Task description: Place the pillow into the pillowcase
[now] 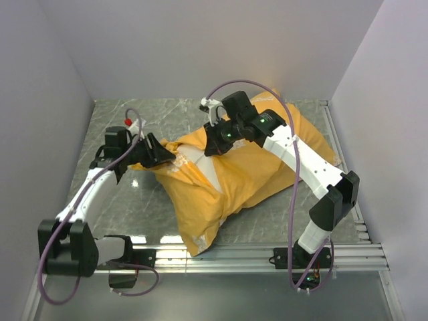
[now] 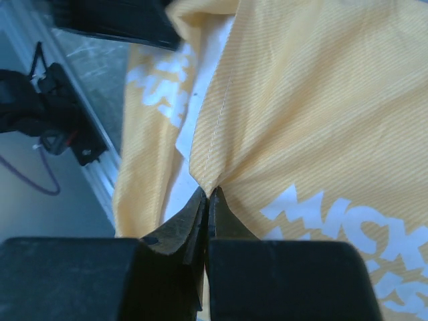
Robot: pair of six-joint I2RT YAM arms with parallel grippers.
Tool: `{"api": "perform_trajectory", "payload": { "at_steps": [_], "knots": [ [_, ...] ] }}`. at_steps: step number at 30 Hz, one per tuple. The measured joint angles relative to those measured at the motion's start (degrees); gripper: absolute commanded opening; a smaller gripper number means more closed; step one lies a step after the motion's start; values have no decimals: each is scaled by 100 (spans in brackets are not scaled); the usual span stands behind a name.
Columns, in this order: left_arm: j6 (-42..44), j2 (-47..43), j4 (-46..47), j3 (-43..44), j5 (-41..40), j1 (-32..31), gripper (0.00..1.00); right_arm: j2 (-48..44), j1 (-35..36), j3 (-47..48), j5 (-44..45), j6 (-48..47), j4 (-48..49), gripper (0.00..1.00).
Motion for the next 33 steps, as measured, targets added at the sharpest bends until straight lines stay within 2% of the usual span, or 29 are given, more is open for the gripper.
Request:
{"api": "perform_trajectory", "payload": {
  "at_steps": [3, 4, 7, 13, 14, 17, 19, 20, 21, 23, 24, 25, 26, 27, 30, 33],
  "knots": [
    [-87, 463, 214, -76, -7, -216, 57, -2, 107, -164, -201, 22, 24, 1],
    [-118, 503, 289, -138, 2, -260, 56, 0, 149, -291, -240, 22, 37, 4],
    [-136, 439, 404, -210, 35, -310, 58, 68, 256, -623, -315, 24, 7, 12],
    [-81, 103, 437, -210, 0, -374, 65, 518, 323, -649, -249, 28, -55, 21],
    [-70, 90, 433, -210, -42, -407, 65, 549, 326, -649, -188, 35, -57, 31],
    [-28, 96, 374, -210, -273, -577, 65, 592, 341, -588, 48, 114, -94, 44],
    [-7, 140, 345, -210, -398, -682, 60, 634, 356, -433, 212, 153, -151, 44],
    [9, 170, 330, -210, -455, -717, 56, 660, 361, -341, 291, 175, -155, 41],
    [13, 238, 302, -210, -509, -745, 46, 686, 361, -262, 348, 190, -155, 39],
    [22, 350, 238, -210, -610, -761, 36, 737, 372, -144, 461, 232, -160, 33],
    [48, 393, 208, -210, -638, -761, 27, 756, 372, -107, 505, 238, -162, 26],
    [55, 411, 164, -208, -662, -761, 23, 772, 372, -81, 546, 256, -175, 16],
    [98, 415, 118, -203, -671, -761, 20, 791, 374, -48, 592, 254, -195, 0],
    [136, 411, 74, -188, -669, -761, 13, 813, 376, 4, 640, 238, -223, 0],
    [203, 319, 17, -149, -610, -761, 3, 879, 385, 195, 728, 275, -297, 0],
    [293, 79, 11, -149, -481, -761, 1, 892, 387, 391, 732, 264, -339, 0]
  ]
}}
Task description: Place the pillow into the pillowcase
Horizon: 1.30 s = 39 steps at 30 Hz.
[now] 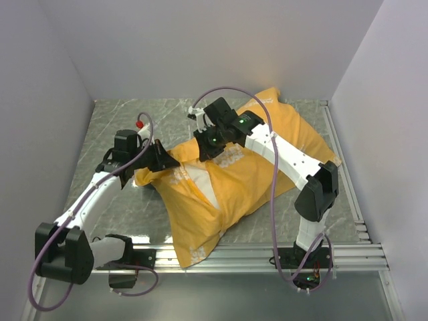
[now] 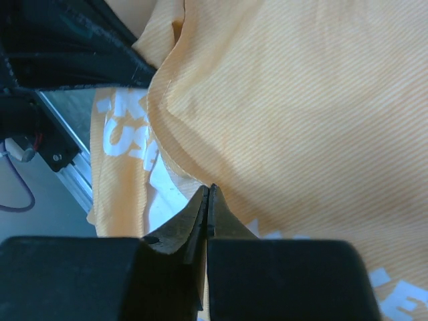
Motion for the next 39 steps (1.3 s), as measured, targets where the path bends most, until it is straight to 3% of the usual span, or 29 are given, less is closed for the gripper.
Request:
{"api": "perform_trajectory", "payload": {
  "at_steps": [4, 9, 15, 20, 23, 24, 26, 29, 34, 39],
  "knots": [
    [-9, -420, 138, 0, 396, -7, 0, -149, -28, -7, -129, 39, 81, 0],
    [-297, -741, 1073, -33, 671, -439, 0, -831, -214, -267, -629, 400, 562, 0],
    [-297, 413, 1681, 417, 623, -841, 1, -1569, -446, -293, -730, 898, 1158, 0],
    [-251, 1274, 1788, 885, 463, -763, 9, -1521, -470, -299, -866, 1185, 1403, 0],
    [-101, 1539, 1648, 1401, 330, -564, 18, -1335, -470, -413, -1003, 1366, 1606, 0],
    [-15, 1606, 1578, 1652, 319, -448, 30, -1255, -470, -468, -1049, 1427, 1674, 0],
    [188, 1663, 1408, 2131, 313, -212, 42, -1056, -470, -527, -1088, 1554, 1832, 0],
    [667, 1517, 1193, 2612, 295, 205, 69, -734, -472, -527, -1104, 1753, 2118, 0],
    [1390, 1191, 179, 3265, 463, 957, 80, -24, -479, -59, -1189, 2168, 2557, 0],
    [1714, 1056, -691, 3923, 752, 2216, 91, 1248, -483, 1554, -1001, 2420, 2785, 0]
  ]
}}
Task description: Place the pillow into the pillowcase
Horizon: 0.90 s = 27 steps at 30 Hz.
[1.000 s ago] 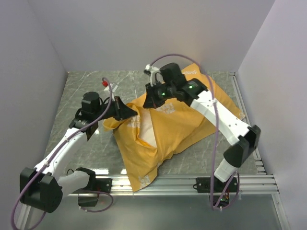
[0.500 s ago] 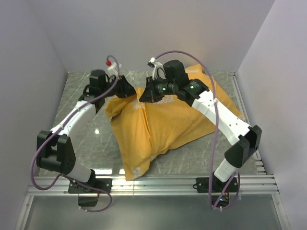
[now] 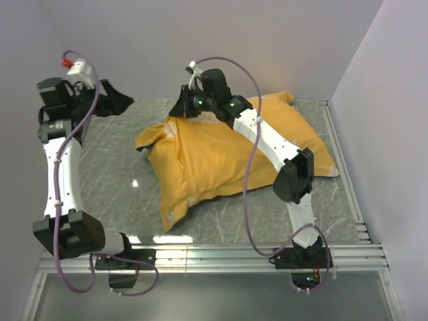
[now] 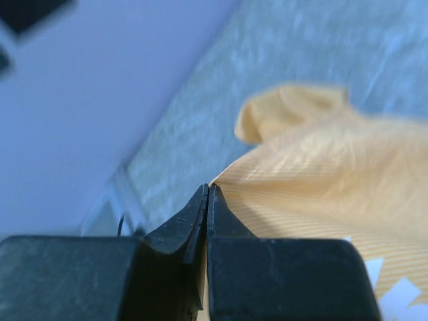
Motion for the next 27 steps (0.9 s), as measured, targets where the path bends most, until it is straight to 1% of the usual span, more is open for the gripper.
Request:
{"api": "perform_trajectory", "payload": {
  "at_steps": [2, 3, 4, 5, 6, 8, 10, 11, 13, 15, 16, 18, 20, 22, 24, 27],
  "knots": [
    [164, -109, -409, 0, 22, 494, 92, 505, -26, 688, 260, 52, 177, 0],
    [251, -144, -619, -4, 20, 651, 92, 638, -37, 841, 378, 83, 295, 0],
    [345, -168, -791, -15, 15, 737, 93, 697, -61, 896, 455, 107, 369, 6],
    [487, -203, -933, -68, 11, 763, 94, 723, -92, 920, 496, 131, 415, 28],
    [625, -247, -1080, -149, 11, 761, 100, 726, -120, 953, 514, 160, 409, 44],
    [918, -358, -1338, -396, 4, 737, 99, 691, -223, 1014, 522, 44, 424, 73],
    [1233, -420, -1646, -608, -9, 719, 99, 479, -354, 911, 468, -299, 291, 80],
    [1451, -422, -1786, -693, -15, 717, 99, 293, -420, 769, 448, -570, 140, 81],
    [1982, -374, -2149, -822, -59, 717, 99, -341, -538, 260, 573, -1220, -354, 87],
    [2649, -308, -2505, -962, -118, 717, 99, -1121, -699, -417, 743, -1869, -778, 88],
    [3130, -280, -2732, -1113, -168, 717, 99, -1707, -815, -903, 839, -2280, -1113, 89],
    [3803, -271, -3082, -1451, -258, 713, 99, -2677, -1080, -1668, 973, -2903, -1561, 89],
    [4503, -365, -3305, -2035, -448, 667, 99, -3550, -1447, -2369, 1182, -3447, -1976, 89],
    [5007, -599, -3379, -2767, -752, 481, 99, -4380, -2124, -3281, 1370, -4085, -2271, 89],
    [5355, -962, -3379, -3497, -1132, 48, 99, -4927, -3021, -4201, 1615, -4719, -2509, 89],
    [5525, -1495, -3139, -4297, -1620, -822, 99, -5075, -4557, -5386, 1921, -5705, -2601, 90]
  ]
}}
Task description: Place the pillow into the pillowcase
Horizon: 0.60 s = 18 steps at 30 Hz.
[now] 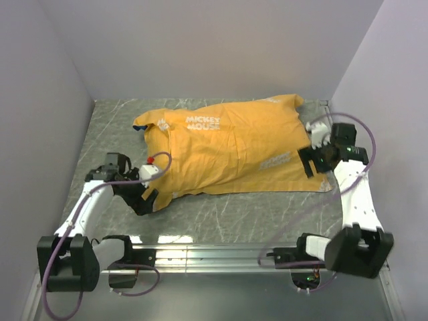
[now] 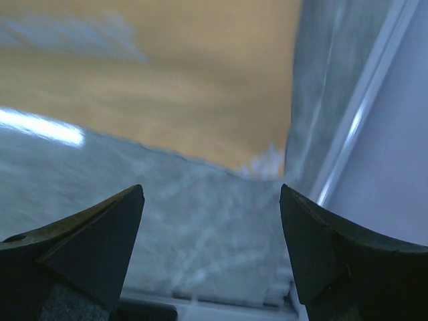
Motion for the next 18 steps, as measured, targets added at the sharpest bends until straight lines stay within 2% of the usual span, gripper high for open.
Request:
{"api": "perform_trajectory", "payload": {
  "at_steps": [2, 5, 9, 15, 17, 18],
  "knots": [
    [24, -144, 234, -321, -232, -424, 99, 282, -693, -610, 188, -505, 31, 90],
    [13, 37, 625, -483, -417, -562, 99, 549, -1217, -1346, 398, -1075, 120, 90],
    [-44, 391, 1272, -586, -579, -566, 99, 730, -1261, -1705, 470, -1392, 647, 90],
    [-74, 634, 1967, -669, -645, -570, 99, 2035, -1257, -1615, 457, -1346, 1668, 88],
    [-83, 717, 2146, -669, -632, -570, 97, 2354, -1241, -1600, 393, -1300, 1814, 78],
    [-92, 782, 2243, -669, -623, -570, 95, 2439, -1226, -1504, 382, -1283, 1777, 64]
  ]
}}
